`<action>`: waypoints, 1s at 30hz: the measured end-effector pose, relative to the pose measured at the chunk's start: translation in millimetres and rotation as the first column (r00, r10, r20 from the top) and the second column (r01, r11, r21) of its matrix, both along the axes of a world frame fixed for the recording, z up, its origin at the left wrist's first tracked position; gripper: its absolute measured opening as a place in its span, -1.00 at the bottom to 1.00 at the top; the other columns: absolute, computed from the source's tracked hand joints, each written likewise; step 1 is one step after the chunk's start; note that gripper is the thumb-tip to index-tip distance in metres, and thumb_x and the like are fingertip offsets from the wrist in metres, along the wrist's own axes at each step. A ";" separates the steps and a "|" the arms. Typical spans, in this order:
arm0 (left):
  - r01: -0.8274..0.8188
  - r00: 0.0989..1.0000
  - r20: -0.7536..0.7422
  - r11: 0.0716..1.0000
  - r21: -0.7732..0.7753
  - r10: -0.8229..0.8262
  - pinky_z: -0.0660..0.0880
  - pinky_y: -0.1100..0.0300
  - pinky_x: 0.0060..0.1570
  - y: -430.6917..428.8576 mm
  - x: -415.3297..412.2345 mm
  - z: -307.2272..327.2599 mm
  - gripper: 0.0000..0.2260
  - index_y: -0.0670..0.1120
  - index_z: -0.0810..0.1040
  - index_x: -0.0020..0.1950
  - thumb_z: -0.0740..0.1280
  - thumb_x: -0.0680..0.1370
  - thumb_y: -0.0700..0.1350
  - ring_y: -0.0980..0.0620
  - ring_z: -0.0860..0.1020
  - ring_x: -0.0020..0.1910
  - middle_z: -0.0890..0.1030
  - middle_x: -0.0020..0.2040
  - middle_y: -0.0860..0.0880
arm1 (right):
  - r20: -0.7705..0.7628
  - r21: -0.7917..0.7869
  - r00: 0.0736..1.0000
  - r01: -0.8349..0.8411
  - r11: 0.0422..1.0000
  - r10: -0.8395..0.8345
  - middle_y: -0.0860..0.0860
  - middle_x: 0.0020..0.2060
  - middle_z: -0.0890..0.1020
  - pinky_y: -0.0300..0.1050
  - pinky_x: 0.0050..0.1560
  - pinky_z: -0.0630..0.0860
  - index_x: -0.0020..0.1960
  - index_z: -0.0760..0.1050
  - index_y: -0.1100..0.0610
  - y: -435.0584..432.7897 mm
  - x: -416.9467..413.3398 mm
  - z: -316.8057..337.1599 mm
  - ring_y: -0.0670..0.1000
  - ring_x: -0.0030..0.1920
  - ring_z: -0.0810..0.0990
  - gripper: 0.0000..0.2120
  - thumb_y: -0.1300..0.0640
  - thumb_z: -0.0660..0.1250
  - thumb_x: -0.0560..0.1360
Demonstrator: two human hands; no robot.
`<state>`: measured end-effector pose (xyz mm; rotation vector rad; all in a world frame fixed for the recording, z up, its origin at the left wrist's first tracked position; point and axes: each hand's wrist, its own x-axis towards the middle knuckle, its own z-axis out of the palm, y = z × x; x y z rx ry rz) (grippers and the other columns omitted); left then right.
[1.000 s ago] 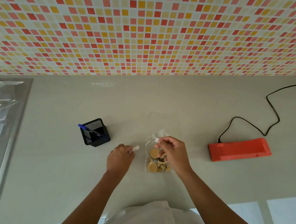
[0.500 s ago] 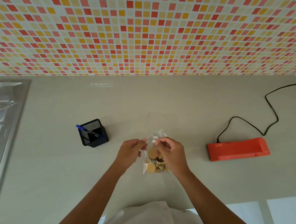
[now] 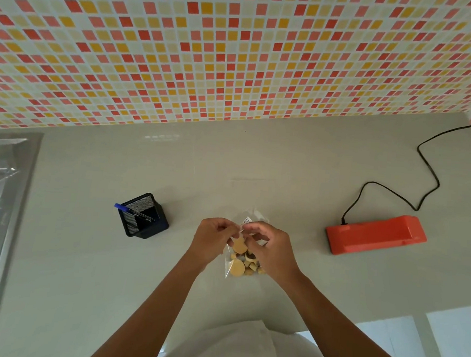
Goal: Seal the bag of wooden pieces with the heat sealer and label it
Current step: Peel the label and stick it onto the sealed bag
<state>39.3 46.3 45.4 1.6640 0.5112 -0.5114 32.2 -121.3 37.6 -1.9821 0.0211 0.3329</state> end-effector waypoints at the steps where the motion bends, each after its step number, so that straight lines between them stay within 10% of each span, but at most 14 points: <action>1: 0.041 0.999 0.027 0.997 0.072 -0.043 0.44 0.32 -0.44 0.5 1.6 -3.3 -0.89 -0.15 0.69 -0.15 0.37 0.51 -0.19 0.11 0.56 -0.40 0.70 -0.23 -0.11 | 0.010 -0.002 1.000 0.027 1.000 -0.027 -0.16 -0.12 0.72 -0.32 -0.06 0.59 0.03 0.66 0.04 -0.7 0.2 -1.9 -0.18 -0.09 0.69 -0.86 0.21 0.45 0.50; 9: 0.324 0.915 0.141 0.895 0.307 -0.379 0.37 0.41 -0.36 3.9 9.1 -23.0 -0.88 -0.01 0.61 -0.23 0.38 0.51 -0.13 0.17 0.44 -0.40 0.57 -0.36 0.06 | -0.262 0.044 0.963 0.084 0.996 -0.070 -0.03 -0.21 0.72 -0.11 -0.22 0.67 0.02 0.66 0.07 -11.0 10.4 -8.7 -0.07 -0.23 0.70 -0.87 0.10 0.49 0.48; 23: 0.202 0.977 -0.008 0.919 0.339 -0.212 0.41 0.47 -0.32 -12.8 30.6 -49.8 -0.94 -0.05 0.69 -0.17 0.42 0.44 -0.17 0.19 0.58 -0.29 0.63 -0.28 0.11 | -0.471 0.053 0.870 0.197 0.979 -0.150 0.27 -0.22 0.72 0.06 -0.24 0.66 -0.05 0.66 0.19 -6.1 43.7 -37.6 0.21 -0.24 0.72 -0.95 0.22 0.43 0.53; 30: 0.206 0.978 -0.091 0.905 0.373 -0.185 0.48 0.30 -0.30 -17.4 40.2 -54.0 -0.88 0.00 0.68 -0.26 0.39 0.42 -0.18 0.06 0.61 -0.27 0.64 -0.30 0.06 | -0.411 -0.063 0.895 0.162 0.985 -0.174 0.19 -0.31 0.70 -0.15 -0.43 0.57 -0.05 0.65 0.23 -2.2 51.4 -49.3 0.06 -0.40 0.67 -0.94 0.23 0.43 0.52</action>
